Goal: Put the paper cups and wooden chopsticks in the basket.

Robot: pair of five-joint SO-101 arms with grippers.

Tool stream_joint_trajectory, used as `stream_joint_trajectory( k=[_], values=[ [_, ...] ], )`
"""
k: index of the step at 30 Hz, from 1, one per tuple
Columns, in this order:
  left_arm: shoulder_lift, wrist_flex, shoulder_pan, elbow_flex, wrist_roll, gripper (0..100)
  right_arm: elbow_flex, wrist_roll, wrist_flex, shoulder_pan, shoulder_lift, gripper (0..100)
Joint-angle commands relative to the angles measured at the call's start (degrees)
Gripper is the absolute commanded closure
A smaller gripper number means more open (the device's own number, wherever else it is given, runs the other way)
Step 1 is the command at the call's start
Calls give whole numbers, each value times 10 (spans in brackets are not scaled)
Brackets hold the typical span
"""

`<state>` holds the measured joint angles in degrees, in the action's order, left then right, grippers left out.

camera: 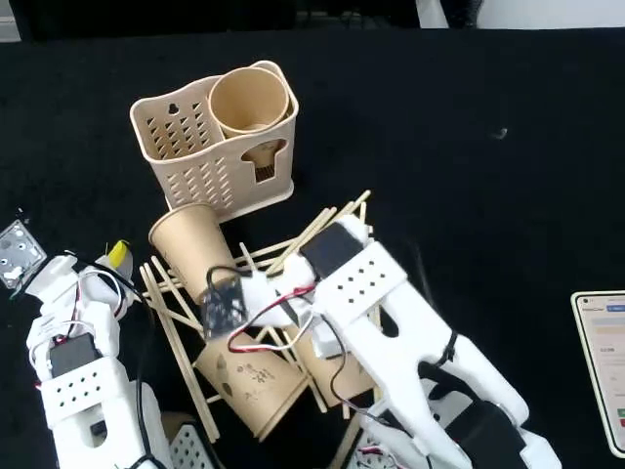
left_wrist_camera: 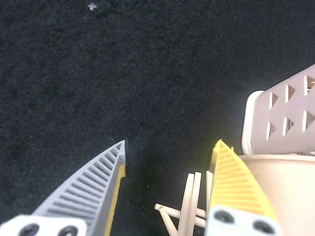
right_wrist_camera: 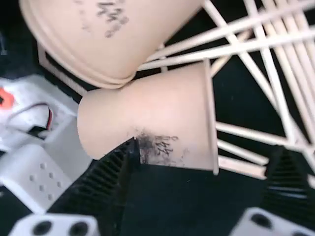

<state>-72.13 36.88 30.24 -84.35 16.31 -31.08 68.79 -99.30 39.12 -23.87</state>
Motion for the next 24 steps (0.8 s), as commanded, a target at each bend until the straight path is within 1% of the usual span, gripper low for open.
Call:
stream_joint_trajectory(
  k=[1, 3, 4, 6, 7, 10, 14, 17, 19, 20, 22, 24],
  values=[
    [-9, -10, 5, 11, 2, 722, 2, 70, -19, 27, 3, 780],
    [-9, -10, 5, 11, 2, 722, 17, 76, -19, 31, 3, 923],
    [-9, -10, 5, 11, 2, 722, 29, 66, -19, 30, 3, 993],
    [-9, -10, 5, 11, 2, 722, 57, 18, -20, 23, 3, 966],
    [-9, -11, 5, 11, 2, 722, 70, 3, -20, 19, 2, 987],
    [-9, -28, 5, 6, 2, 722, 87, -13, -20, 13, 0, 988],
    [-9, -32, 6, 6, 2, 722, 81, -86, -21, 8, -35, 988],
    [-9, -32, 6, 5, 2, 722, 61, -95, -21, -11, -69, 987],
    [-9, -33, 5, 5, 2, 722, 50, -102, -20, -11, -85, 983],
    [-9, -33, 5, 5, 2, 722, 48, -117, -20, -11, -88, 981],
    [-9, -31, 5, 5, 2, 722, 48, -141, -20, -14, -87, 930],
    [-9, -31, 5, 5, 2, 722, 47, -165, -20, -25, -82, 831]
  ],
)
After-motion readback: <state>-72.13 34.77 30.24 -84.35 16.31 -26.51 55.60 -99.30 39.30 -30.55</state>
